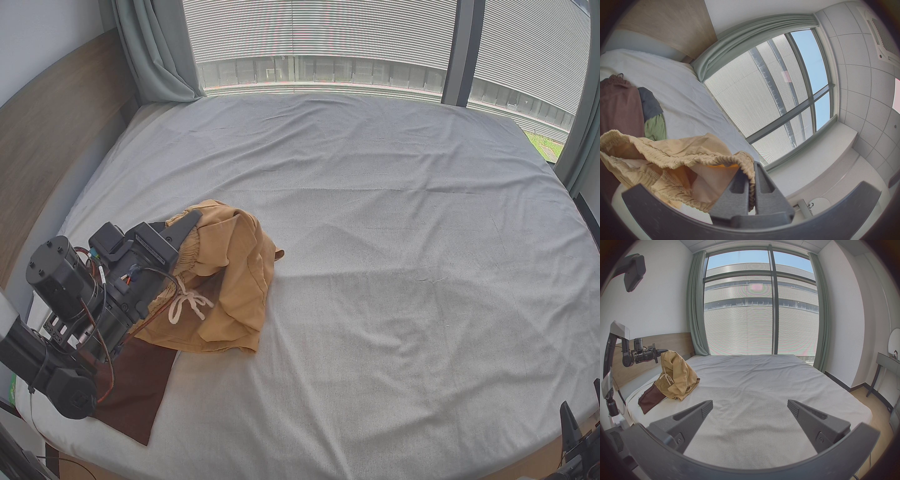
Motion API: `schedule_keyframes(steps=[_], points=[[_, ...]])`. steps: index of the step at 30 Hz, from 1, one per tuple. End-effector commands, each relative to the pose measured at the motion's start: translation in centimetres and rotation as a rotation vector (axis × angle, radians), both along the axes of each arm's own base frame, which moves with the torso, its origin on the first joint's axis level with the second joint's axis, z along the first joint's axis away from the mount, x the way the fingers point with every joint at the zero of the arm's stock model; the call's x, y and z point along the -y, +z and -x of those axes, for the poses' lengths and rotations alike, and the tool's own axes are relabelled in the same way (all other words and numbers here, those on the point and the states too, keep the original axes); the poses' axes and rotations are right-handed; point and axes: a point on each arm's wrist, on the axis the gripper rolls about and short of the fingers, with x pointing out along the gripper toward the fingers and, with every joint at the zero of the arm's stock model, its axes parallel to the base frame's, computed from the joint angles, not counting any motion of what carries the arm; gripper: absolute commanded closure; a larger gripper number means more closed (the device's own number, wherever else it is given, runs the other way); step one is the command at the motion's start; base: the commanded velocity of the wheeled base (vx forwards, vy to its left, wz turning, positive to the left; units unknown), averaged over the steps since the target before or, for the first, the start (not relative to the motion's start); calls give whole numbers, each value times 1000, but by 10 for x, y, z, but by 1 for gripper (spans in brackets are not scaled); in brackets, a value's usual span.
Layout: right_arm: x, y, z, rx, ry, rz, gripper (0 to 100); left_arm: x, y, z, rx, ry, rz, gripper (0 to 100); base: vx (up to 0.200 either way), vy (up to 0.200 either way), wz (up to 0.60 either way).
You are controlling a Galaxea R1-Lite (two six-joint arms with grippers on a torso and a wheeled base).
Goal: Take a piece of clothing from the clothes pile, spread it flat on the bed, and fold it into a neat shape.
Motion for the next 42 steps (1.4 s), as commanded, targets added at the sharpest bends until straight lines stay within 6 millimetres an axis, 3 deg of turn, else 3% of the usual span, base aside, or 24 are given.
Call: schedule_keyframes(steps=[1, 14, 25, 28, 42], points=[[0, -5, 0, -1, 2, 0, 0, 11, 3, 5, 9, -45, 4, 100, 0, 0, 0], [0, -5, 0, -1, 1, 2, 0, 43, -1, 16, -33, -165, -18, 100, 0, 0, 0], [0, -5, 0, 0, 1, 2, 0, 68, -5, 14, -49, -240, -30, 100, 0, 0, 0], [0, -5, 0, 0, 1, 2, 0, 84, -10, 12, -66, -278, -41, 100, 0, 0, 0], [0, -5, 0, 0, 1, 2, 0, 125, -22, 17, -76, -385, -54, 100, 0, 0, 0]])
